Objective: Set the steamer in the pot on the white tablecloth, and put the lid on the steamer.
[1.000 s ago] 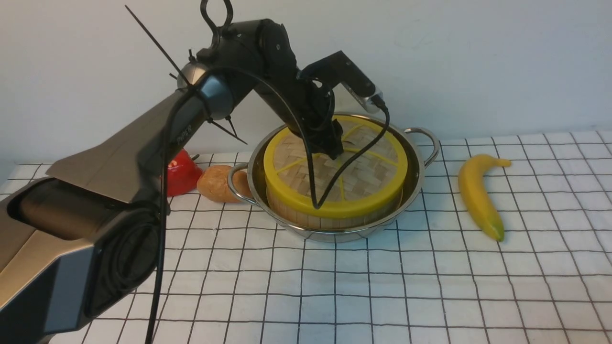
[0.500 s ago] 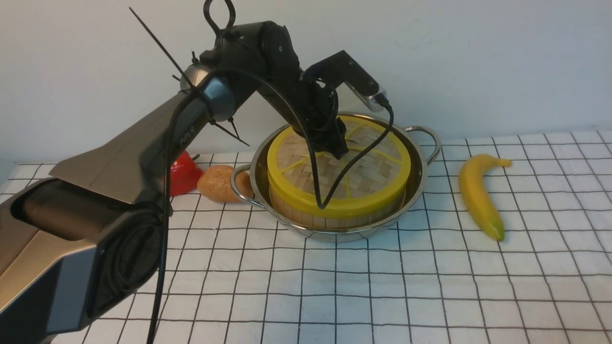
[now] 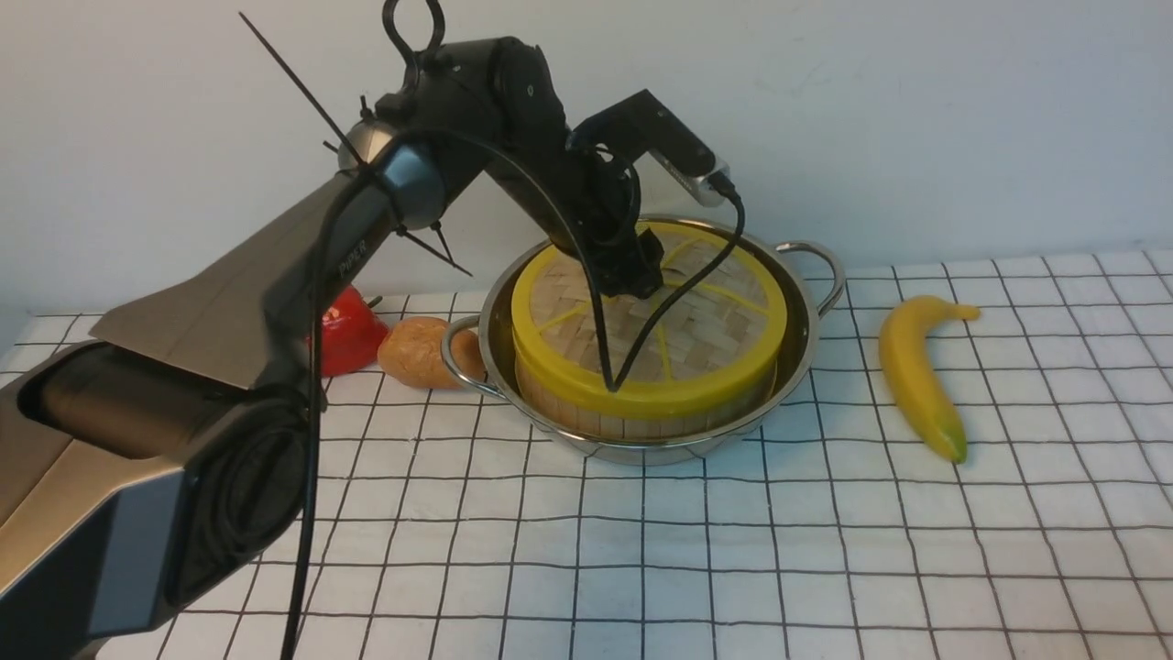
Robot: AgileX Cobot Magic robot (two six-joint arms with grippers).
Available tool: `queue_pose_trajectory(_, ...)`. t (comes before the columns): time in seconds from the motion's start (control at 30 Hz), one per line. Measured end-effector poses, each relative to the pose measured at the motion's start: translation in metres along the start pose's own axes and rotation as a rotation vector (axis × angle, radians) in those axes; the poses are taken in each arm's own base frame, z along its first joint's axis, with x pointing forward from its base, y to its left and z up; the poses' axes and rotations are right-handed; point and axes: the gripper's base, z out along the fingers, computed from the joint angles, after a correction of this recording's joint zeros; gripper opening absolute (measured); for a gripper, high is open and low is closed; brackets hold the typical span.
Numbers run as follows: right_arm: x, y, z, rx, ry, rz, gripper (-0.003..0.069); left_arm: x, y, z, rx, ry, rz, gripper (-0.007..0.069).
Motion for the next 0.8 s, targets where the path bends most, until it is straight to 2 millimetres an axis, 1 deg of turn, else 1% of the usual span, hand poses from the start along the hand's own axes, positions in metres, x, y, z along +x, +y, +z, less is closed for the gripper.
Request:
queue_pose_trajectory(0.03, 0.0, 0.0, 0.0, 0.0, 0.0, -0.002, 0.0242, -0.001, 0.002, -0.002, -0.012, 0.005, -0.012, 0.0587)
queue_pose_trajectory(0.1, 0.0, 0.0, 0.0, 0.0, 0.0, -0.002, 0.0242, -0.002, 0.003, -0.003, -0.018, 0.014, -0.022, 0.0607)
queue_pose_trajectory(0.13, 0.0, 0.0, 0.0, 0.0, 0.0, -0.002, 0.0242, -0.003, 0.005, -0.007, -0.025, 0.026, -0.032, 0.0625)
queue_pose_trajectory(0.17, 0.0, 0.0, 0.0, 0.0, 0.0, -0.002, 0.0242, -0.004, 0.006, -0.011, -0.031, 0.037, -0.033, 0.0632)
queue_pose_trajectory(0.3, 0.0, 0.0, 0.0, 0.0, 0.0, -0.002, 0.0242, -0.008, 0.011, -0.025, -0.071, 0.067, -0.052, 0.062)
queue_pose_trajectory(0.33, 0.0, 0.0, 0.0, 0.0, 0.0, -0.002, 0.0242, -0.013, 0.015, -0.036, -0.115, 0.048, -0.076, 0.0601)
queue_pose_trajectory(0.37, 0.0, 0.0, 0.0, 0.0, 0.0, -0.002, 0.0242, -0.013, 0.015, -0.037, -0.118, 0.048, -0.08, 0.0597)
queue_pose_trajectory(0.4, 0.0, 0.0, 0.0, 0.0, 0.0, -0.002, 0.0242, -0.018, 0.018, -0.052, -0.156, 0.02, -0.117, 0.0563)
queue_pose_trajectory(0.43, 0.0, 0.0, 0.0, 0.0, 0.0, -0.002, 0.0242, -0.019, 0.021, -0.062, -0.176, 0.005, -0.139, 0.0541)
queue_pose_trajectory(0.47, 0.0, 0.0, 0.0, 0.0, 0.0, -0.002, 0.0242, -0.019, 0.021, -0.062, -0.176, 0.005, -0.139, 0.0541)
queue_pose_trajectory(0.5, 0.0, 0.0, 0.0, 0.0, 0.0, -0.002, 0.0242, -0.022, 0.024, -0.08, -0.199, -0.024, -0.157, 0.0501)
queue_pose_trajectory(0.53, 0.0, 0.0, 0.0, 0.0, 0.0, -0.002, 0.0242, -0.022, 0.024, -0.082, -0.201, -0.027, -0.156, 0.0496)
queue_pose_trajectory(0.57, 0.0, 0.0, 0.0, 0.0, 0.0, -0.002, 0.0242, -0.023, 0.026, -0.094, -0.217, -0.045, -0.162, 0.0465)
queue_pose_trajectory(0.63, 0.0, 0.0, 0.0, 0.0, 0.0, -0.002, 0.0242, -0.024, 0.028, -0.11, -0.234, -0.07, -0.193, 0.0417)
queue_pose_trajectory(0.67, 0.0, 0.0, 0.0, 0.0, 0.0, -0.002, 0.0242, -0.024, 0.028, -0.11, -0.234, -0.07, -0.198, 0.0407)
queue_pose_trajectory(0.8, 0.0, 0.0, 0.0, 0.0, 0.0, -0.002, 0.0242, -0.029, 0.027, -0.146, -0.263, -0.142, -0.317, 0.0285)
